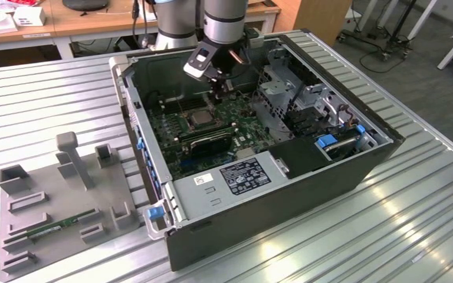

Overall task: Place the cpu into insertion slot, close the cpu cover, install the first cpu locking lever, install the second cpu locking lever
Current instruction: 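Close the cpu cover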

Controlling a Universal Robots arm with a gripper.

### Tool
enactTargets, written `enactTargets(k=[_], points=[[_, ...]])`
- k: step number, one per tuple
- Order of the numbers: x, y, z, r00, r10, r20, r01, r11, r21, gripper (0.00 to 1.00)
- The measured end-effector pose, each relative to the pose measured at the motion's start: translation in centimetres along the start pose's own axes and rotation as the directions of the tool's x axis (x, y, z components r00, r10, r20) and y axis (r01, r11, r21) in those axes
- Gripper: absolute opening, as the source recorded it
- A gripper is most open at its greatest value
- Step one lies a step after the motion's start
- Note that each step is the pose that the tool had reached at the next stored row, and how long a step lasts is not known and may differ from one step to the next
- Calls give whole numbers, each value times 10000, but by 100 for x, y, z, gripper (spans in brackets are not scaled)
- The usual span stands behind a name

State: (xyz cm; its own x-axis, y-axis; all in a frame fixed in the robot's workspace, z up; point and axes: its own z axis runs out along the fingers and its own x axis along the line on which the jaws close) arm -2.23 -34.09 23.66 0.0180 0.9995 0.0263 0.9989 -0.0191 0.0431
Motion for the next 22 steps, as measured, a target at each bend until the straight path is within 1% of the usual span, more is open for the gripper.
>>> enactTargets(k=[1,2,11,13,15,17,19,22], points=[[-1,-34,-1,10000,-2,0,2,10000,-6,11],[0,-50,-1,10000,0,-1,0,10000,-8,11],[-1,-54,-1,10000,-24,-1,24,10000,-6,11],[-1,-55,0,9999,-167,-8,167,9999,-3,11],[-1,-56,3,9990,-449,-20,449,9990,4,11],[-1,-57,6,9967,-813,-36,813,9967,13,11],[-1,-57,10,9931,-1170,-52,1170,9931,21,11],[-1,-57,16,9854,-1703,-76,1703,9854,32,11]])
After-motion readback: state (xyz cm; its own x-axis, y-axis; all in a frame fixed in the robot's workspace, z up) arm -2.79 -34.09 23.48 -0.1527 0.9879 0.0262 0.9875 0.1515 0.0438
